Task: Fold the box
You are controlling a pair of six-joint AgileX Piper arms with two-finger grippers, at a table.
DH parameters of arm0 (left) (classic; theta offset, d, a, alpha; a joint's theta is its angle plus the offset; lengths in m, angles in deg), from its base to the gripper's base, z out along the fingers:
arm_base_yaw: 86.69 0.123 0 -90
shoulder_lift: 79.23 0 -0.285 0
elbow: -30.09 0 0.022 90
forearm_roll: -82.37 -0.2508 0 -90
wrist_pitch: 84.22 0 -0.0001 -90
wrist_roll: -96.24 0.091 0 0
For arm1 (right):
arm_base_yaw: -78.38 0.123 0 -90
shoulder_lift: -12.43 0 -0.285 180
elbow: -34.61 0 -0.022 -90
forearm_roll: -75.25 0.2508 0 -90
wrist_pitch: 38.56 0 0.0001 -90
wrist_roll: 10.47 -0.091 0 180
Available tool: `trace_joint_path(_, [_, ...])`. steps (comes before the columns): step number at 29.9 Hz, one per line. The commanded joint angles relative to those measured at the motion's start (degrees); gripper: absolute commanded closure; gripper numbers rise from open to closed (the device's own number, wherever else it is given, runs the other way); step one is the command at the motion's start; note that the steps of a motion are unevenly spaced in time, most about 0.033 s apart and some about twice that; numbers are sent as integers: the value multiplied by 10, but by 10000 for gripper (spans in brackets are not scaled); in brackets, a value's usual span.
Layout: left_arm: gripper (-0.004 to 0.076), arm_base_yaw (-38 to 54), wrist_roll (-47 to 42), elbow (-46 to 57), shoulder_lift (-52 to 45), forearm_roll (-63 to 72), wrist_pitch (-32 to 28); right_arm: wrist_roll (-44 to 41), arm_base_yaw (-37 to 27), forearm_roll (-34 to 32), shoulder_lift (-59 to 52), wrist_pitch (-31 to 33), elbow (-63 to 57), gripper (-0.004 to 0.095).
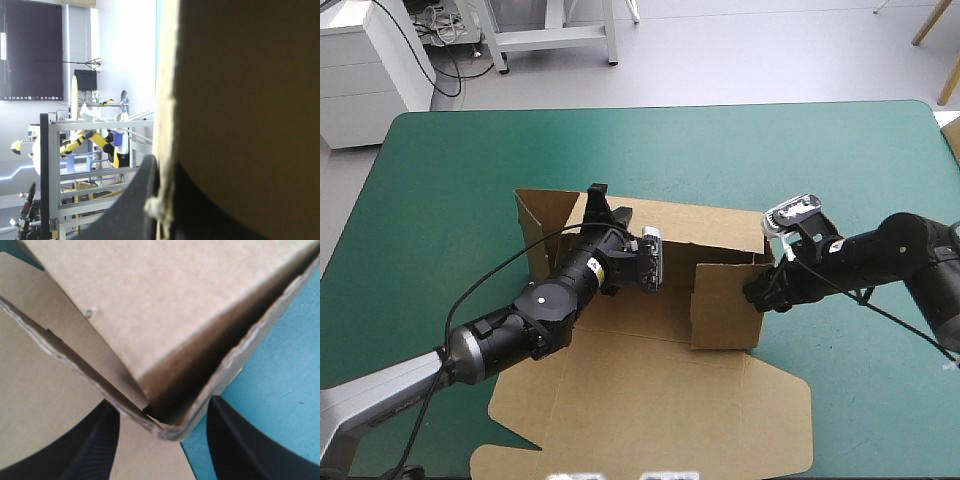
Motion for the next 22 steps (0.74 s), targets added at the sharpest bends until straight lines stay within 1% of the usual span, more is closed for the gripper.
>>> trace_joint_path(1, [731,-3,-15,-16,-16,-15,3,-29,40,-8,-16,-79,-14,441])
trace_joint_path(2, [731,-3,-15,-16,-16,-15,4,-34,53,-17,-16,-98,-22,444])
trace_joint_path(6, [731,-3,-15,-16,-16,-15,8,-142,102,-80,-16,-190,-36,444])
trace_joint_path(8, [731,-3,-15,-16,-16,-15,9,-176,116,-102,-17,-227,-36,444])
trace_joint_path(10, [731,-3,-15,-16,-16,-15,11,-198,126,-130,-17,-243,-36,453])
trace_joint_path(13, [731,-3,-15,-16,-16,-15,10,-268,139,-196,-15,-255,-36,495])
trace_joint_path(15, [731,-3,-15,-16,-16,-15,8,-305,148,-235,-15,-271,-36,499])
trace_joint_path(16, [731,-3,-15,-16,-16,-16,7,-315,149,-242,-15,-278,-36,499])
trace_joint_path(22, [731,-3,-15,-16,-16,-16,-6,-313,149,-227,-14,-295,-36,500])
